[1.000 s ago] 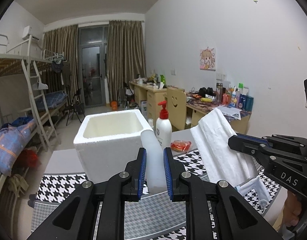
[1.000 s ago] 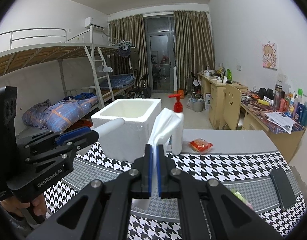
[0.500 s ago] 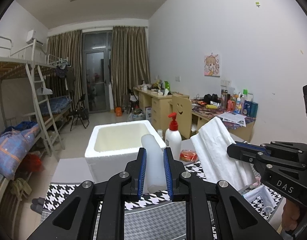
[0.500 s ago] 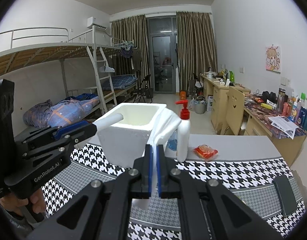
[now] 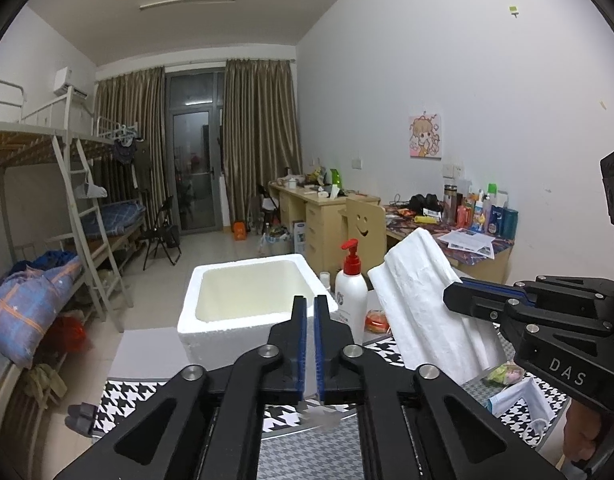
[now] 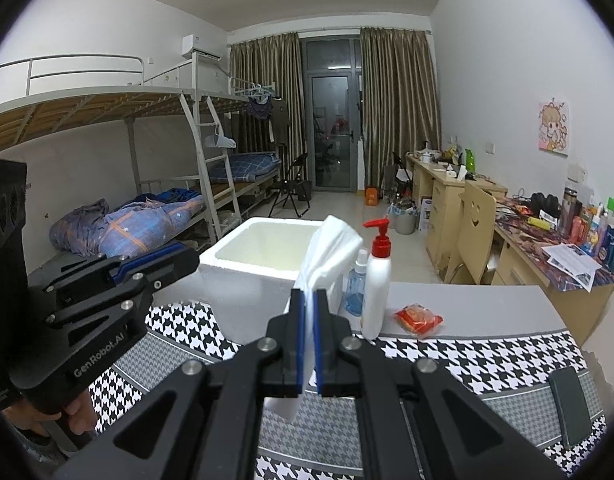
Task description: Organize soft objects
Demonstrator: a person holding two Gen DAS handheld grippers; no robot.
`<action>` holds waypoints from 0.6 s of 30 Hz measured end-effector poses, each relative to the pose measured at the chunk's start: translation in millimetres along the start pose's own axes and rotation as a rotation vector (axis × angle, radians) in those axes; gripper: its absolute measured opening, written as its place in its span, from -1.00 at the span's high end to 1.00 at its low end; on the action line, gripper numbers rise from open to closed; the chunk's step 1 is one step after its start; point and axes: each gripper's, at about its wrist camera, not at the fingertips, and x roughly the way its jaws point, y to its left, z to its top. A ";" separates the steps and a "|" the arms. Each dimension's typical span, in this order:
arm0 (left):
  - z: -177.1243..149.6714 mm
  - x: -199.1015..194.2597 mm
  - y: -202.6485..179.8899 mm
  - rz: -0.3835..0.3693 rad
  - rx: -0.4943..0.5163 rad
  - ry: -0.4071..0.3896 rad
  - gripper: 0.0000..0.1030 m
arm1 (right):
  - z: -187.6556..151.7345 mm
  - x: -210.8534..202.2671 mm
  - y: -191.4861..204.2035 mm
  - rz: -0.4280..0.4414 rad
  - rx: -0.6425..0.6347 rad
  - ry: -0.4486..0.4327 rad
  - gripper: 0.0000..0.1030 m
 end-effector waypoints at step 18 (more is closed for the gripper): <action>-30.3 -2.7 17.3 0.059 -0.048 0.107 -0.49 | -5.2 0.7 4.3 0.033 0.000 0.008 0.88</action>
